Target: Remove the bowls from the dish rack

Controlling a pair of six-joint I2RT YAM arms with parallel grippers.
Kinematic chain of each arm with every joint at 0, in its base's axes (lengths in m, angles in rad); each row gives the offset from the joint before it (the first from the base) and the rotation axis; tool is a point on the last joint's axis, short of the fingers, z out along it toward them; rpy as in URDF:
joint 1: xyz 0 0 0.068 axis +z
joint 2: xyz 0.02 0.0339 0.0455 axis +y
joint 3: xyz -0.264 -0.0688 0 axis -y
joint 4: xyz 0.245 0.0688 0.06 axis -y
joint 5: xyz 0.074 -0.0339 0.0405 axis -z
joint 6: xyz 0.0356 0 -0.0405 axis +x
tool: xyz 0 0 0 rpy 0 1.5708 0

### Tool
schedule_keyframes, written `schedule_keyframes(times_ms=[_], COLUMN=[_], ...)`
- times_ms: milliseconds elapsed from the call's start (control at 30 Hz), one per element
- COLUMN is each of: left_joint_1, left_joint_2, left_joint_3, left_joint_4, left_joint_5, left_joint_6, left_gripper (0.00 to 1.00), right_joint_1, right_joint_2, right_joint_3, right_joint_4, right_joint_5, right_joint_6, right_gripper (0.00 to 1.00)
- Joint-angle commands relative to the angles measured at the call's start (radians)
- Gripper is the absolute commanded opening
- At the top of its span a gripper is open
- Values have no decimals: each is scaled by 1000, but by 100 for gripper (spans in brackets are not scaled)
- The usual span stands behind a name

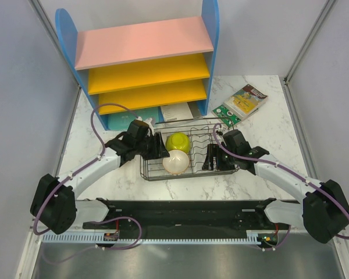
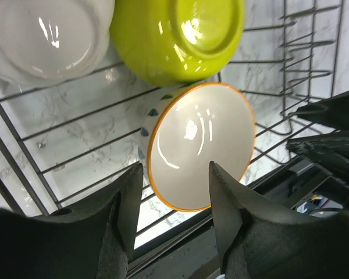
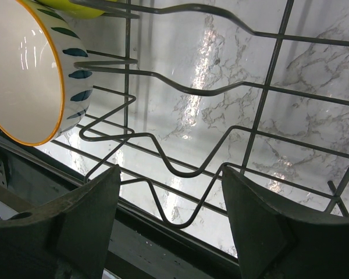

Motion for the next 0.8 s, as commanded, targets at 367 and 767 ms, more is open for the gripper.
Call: schedule_keyframes(times_ms=[367, 767], left_joint_1=[-77, -101], left_joint_2=[120, 97], left_joint_3=[-44, -70], left_joint_4=[14, 75], left_joint_5=[-93, -90], left_joint_6=[35, 27], left_gripper=[53, 2], right_joint_1=[-1, -1], right_joint_2=[29, 28], right_joint_3=[27, 16], right_joint_4=[22, 20], right_joint_5=[-25, -16], right_joint_6=[13, 9], right_gripper=[78, 78])
